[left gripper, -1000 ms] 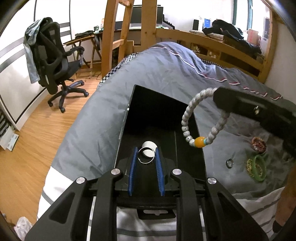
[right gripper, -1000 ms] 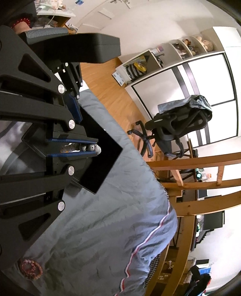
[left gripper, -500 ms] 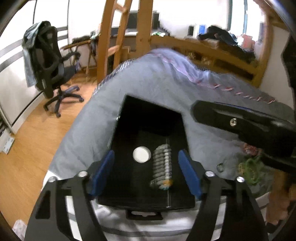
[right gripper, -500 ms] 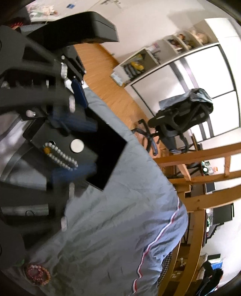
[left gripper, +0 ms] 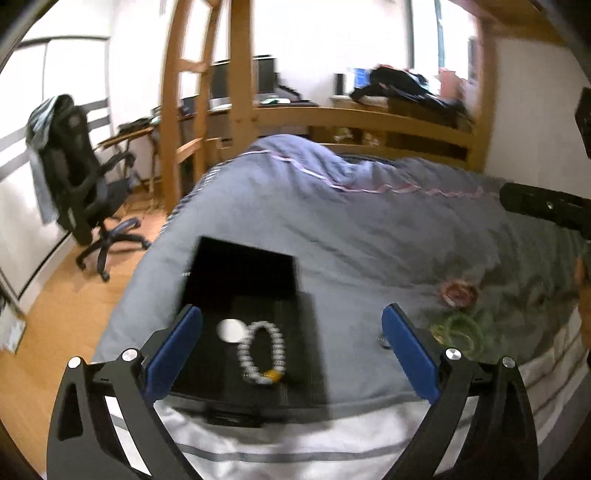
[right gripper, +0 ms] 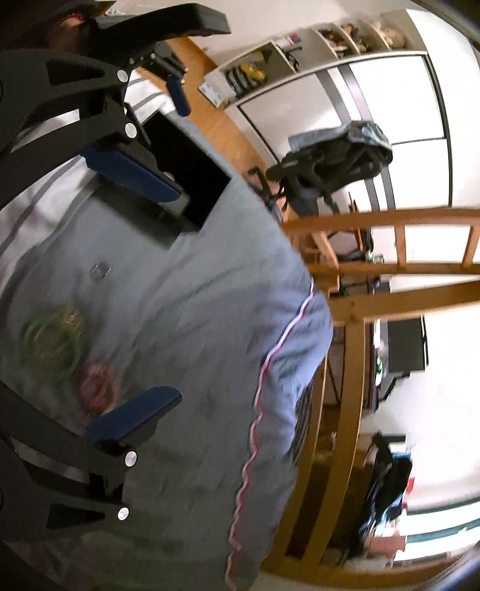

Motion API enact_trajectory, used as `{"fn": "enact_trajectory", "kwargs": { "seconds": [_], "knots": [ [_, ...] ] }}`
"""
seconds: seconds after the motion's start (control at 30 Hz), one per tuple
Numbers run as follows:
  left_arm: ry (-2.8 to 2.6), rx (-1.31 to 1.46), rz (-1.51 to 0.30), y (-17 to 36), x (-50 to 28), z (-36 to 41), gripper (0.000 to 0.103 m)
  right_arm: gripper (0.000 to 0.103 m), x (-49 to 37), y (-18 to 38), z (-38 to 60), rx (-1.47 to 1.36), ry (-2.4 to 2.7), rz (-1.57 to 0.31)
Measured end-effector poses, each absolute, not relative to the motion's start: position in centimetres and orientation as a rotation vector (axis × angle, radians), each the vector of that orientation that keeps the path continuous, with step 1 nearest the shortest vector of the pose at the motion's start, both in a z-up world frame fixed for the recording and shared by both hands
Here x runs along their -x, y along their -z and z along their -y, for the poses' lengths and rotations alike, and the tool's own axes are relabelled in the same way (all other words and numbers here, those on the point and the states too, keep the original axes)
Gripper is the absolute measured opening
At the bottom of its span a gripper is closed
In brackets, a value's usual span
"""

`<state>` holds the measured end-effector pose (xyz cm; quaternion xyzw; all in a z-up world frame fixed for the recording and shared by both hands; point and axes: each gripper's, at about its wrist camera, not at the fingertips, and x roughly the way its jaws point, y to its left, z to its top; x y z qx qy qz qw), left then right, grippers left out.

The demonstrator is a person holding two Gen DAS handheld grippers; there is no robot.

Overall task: Organize jewelry
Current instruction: 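Lower the white bead bracelet into the black box and open the right tool, then move both tools back over the remaining jewelry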

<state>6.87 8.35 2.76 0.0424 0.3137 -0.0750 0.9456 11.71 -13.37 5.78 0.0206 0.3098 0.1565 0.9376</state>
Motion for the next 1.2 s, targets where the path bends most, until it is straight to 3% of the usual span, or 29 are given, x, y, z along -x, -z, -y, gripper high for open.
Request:
{"fn": "enact_trajectory", "kwargs": {
  "seconds": [0.23,0.4,0.97,1.2],
  "knots": [
    [0.303,0.036,-0.685,-1.7,-5.9,-2.0,0.096,0.099,-9.3,-4.6,18.7,-0.083,-0.272,-0.654],
    [0.347,-0.103,-0.730,1.0,-5.2,2.1,0.097,0.099,-8.7,-2.9,20.8,-0.115,-0.268,-0.664],
    [0.396,-0.166,-0.839,5.2,-7.0,5.7,0.096,0.099,-10.4,5.5,23.3,-0.244,-0.261,-0.743],
    [0.414,-0.149,-0.858,5.9,-8.0,5.7,0.096,0.099,-11.8,6.6,22.7,-0.233,-0.289,-0.748]
  ]
}}
